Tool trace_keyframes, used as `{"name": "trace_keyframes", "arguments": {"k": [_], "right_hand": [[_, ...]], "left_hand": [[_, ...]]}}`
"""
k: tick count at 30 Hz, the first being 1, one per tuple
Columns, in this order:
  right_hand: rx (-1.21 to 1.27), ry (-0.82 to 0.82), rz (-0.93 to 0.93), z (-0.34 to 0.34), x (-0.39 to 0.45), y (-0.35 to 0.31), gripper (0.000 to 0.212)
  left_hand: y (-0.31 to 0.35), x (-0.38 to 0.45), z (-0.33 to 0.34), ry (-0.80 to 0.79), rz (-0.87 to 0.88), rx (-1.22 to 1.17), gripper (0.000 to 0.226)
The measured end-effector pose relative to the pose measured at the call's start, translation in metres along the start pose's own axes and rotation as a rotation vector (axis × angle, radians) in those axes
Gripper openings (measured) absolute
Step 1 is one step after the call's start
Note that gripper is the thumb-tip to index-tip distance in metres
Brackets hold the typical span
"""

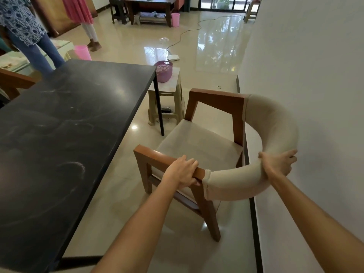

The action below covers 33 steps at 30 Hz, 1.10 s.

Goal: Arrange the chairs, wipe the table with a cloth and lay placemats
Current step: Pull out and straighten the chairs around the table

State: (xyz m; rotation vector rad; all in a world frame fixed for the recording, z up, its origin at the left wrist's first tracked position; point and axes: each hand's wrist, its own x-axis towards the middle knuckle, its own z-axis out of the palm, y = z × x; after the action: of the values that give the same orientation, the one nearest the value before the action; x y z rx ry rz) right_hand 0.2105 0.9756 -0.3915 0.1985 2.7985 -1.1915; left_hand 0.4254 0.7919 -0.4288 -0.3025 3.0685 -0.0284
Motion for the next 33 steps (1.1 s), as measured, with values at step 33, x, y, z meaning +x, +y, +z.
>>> {"name": "trace_keyframes", "arguments": {"k": [33], "right_hand": [[-0.735, -0.267, -0.573, 0.000, -0.011, -0.009, 0.101]], "left_hand": [[0.067, -0.074, -0.008, -0.521, -0.723, -0.155, 0.059]]}}
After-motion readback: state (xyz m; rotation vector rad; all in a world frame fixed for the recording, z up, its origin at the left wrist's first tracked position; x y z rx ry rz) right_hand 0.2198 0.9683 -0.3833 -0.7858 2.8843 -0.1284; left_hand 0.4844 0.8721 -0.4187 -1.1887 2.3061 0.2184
